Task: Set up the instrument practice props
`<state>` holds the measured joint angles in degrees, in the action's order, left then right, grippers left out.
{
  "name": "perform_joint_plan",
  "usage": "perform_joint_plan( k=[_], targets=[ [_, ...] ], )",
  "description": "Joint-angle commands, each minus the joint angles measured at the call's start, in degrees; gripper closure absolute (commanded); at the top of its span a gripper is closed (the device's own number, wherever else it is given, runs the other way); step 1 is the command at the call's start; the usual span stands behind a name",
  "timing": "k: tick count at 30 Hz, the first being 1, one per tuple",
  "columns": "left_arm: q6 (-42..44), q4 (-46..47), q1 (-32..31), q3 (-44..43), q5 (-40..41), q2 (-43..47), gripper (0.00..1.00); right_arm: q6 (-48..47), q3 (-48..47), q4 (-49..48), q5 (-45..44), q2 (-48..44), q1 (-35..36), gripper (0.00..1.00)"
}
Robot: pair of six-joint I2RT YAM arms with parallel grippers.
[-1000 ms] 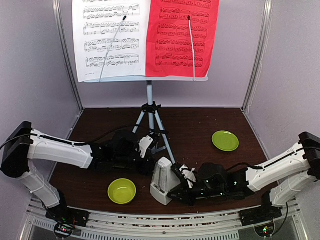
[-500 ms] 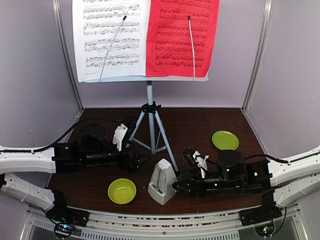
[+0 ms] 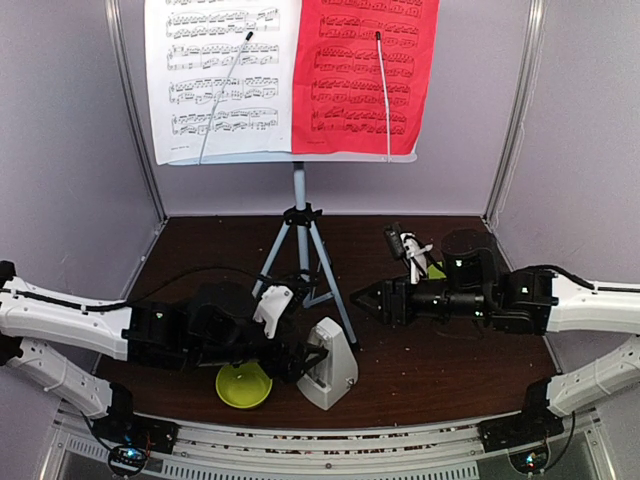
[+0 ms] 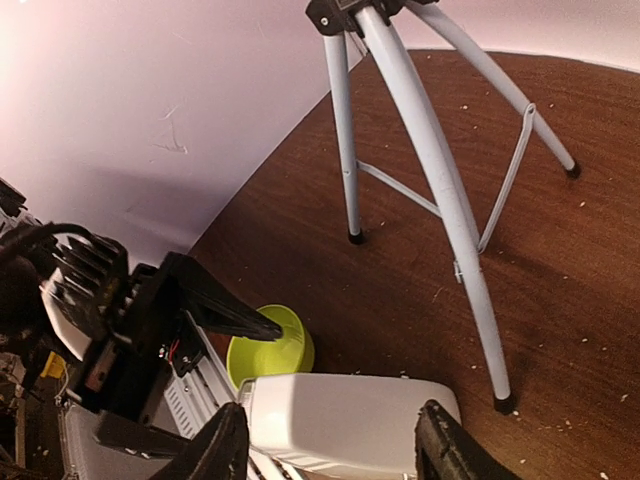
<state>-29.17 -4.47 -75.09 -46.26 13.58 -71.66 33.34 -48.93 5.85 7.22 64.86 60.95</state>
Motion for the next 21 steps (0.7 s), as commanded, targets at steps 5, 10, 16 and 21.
perform_joint_plan(
  k=[5,10,16,21],
  targets=[
    [2.30,1.34,-0.45,-6.19,1.50,-6.06,0.19,4.30,-2.88,-0.32,7.20,5.66,-0.10,0.39],
    [4.25,1.22,-0.58,-6.72,0.57,-6.30,0.29,4.61,-2.66,-1.33,10.40,7.87,-0.13,0.39],
    [5.68,1.11,-0.85,-6.76,0.17,-6.00,0.42,5.62,-2.31,-2.63,12.03,9.94,-0.11,0.39],
    [6.55,0.74,-1.55,-6.57,1.26,-5.05,0.46,4.93,-1.15,-2.03,11.47,10.55,-0.07,0.39]
  ],
)
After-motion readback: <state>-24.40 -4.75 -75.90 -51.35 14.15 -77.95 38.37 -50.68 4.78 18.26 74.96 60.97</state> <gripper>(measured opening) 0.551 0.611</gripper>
